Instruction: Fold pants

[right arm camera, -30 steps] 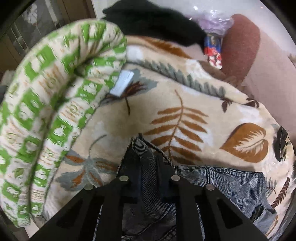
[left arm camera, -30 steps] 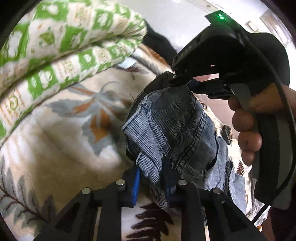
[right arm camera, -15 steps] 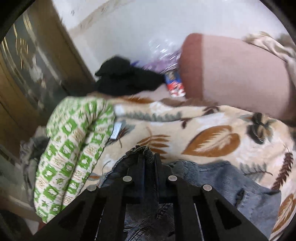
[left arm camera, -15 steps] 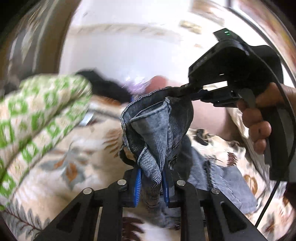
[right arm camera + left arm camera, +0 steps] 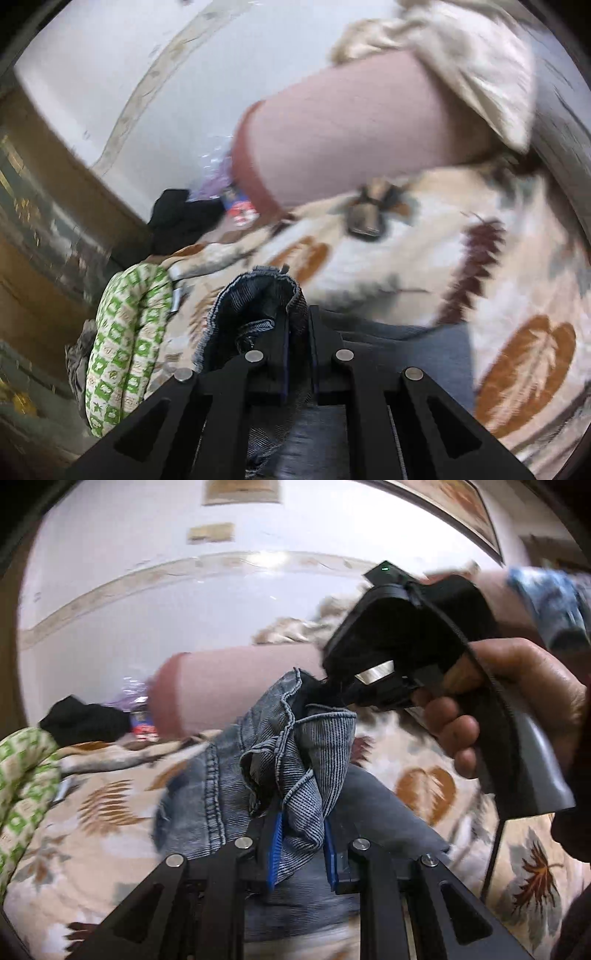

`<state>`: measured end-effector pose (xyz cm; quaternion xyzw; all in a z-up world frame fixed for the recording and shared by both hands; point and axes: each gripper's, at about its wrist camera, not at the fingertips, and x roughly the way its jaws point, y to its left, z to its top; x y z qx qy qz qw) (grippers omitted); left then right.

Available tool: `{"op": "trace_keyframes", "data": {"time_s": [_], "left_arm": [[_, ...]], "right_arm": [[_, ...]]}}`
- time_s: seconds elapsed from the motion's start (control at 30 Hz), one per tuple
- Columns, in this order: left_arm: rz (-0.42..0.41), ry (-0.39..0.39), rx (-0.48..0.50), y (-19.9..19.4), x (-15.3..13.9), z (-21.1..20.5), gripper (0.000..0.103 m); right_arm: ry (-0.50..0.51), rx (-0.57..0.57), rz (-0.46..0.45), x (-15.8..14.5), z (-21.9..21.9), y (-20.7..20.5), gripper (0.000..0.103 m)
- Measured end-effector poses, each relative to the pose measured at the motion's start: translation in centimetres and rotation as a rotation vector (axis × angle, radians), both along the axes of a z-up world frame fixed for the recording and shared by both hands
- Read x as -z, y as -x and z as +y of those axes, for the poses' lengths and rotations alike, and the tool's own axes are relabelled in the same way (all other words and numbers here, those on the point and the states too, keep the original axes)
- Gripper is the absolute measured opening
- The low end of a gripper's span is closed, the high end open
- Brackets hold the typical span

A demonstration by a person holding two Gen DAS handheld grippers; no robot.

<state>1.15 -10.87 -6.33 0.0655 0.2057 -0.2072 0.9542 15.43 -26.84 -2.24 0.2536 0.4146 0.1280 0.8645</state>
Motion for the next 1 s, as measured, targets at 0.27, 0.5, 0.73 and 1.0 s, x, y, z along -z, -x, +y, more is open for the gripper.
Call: {"op": "trace_keyframes", "data": {"time_s": [0.27, 0.5, 0.73, 1.0], "left_arm": [[0.009, -0.132, 0.100, 0.2, 2.4, -5.7, 0.020], [0.075, -0.224, 0.169, 0.5, 3.3, -7.4, 0.020], [0.162, -0.190, 0.253, 1.0, 2.7, -6.9, 0.048], [0.084, -0.077, 0.293, 4.0, -1.1, -3.0, 0.057]], "right_arm": [[-0.127, 0.067, 0.032, 5.6, -6.9, 1.2, 0.009], [-0.152, 0.108, 0.168, 8.2, -9.0, 1.7, 0.013], [-0.131, 0.231, 0.154, 6.3, -11.1, 7.1, 0.044], [-0.066, 0.199, -0.033, 1.0, -8.8, 13.6, 0.044]]}}
